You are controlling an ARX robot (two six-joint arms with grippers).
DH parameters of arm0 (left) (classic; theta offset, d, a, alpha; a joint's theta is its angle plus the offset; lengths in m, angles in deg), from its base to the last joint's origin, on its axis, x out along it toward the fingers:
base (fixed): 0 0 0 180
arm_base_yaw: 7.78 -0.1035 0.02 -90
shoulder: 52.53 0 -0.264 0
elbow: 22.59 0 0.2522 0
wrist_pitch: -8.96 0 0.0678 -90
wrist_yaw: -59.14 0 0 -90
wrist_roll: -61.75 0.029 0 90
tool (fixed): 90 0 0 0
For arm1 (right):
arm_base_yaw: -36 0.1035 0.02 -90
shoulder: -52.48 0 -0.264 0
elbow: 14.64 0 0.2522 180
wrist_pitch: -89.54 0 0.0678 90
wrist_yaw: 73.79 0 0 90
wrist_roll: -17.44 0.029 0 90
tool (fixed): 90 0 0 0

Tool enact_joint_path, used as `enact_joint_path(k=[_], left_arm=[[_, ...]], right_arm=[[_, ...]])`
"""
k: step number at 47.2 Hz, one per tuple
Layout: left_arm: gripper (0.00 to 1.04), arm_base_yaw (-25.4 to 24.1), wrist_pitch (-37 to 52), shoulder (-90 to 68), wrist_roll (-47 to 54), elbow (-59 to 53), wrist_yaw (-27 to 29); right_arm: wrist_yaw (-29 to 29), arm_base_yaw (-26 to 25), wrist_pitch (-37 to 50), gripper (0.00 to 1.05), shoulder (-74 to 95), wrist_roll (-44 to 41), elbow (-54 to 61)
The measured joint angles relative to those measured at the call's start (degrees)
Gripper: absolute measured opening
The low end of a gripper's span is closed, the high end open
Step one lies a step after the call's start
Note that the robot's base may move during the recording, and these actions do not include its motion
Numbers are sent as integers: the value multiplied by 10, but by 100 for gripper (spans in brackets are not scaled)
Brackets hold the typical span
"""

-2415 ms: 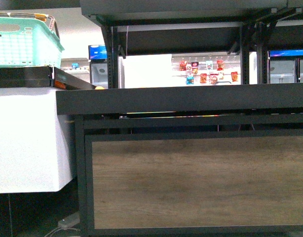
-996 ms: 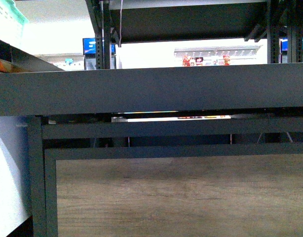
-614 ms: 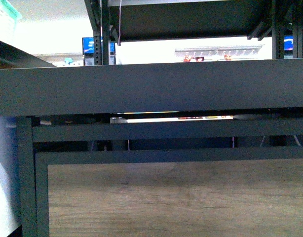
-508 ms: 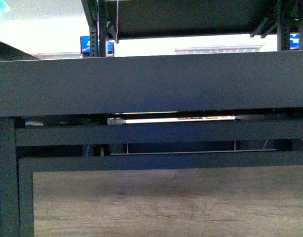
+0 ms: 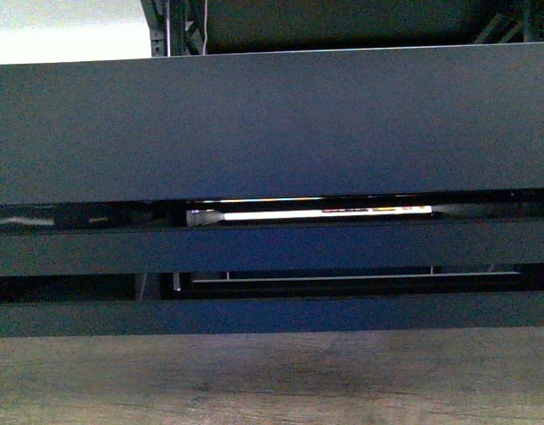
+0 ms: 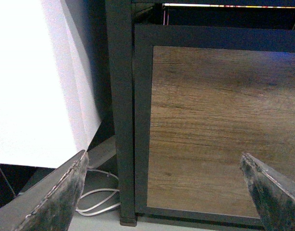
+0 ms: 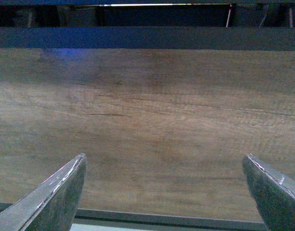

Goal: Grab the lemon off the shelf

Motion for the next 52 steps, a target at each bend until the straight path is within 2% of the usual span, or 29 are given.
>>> enact_joint_path(k=[52], left_arm=[[97, 0, 0, 0, 0, 0, 0]], right_arm=[[0, 0, 0, 97, 0, 0, 0]])
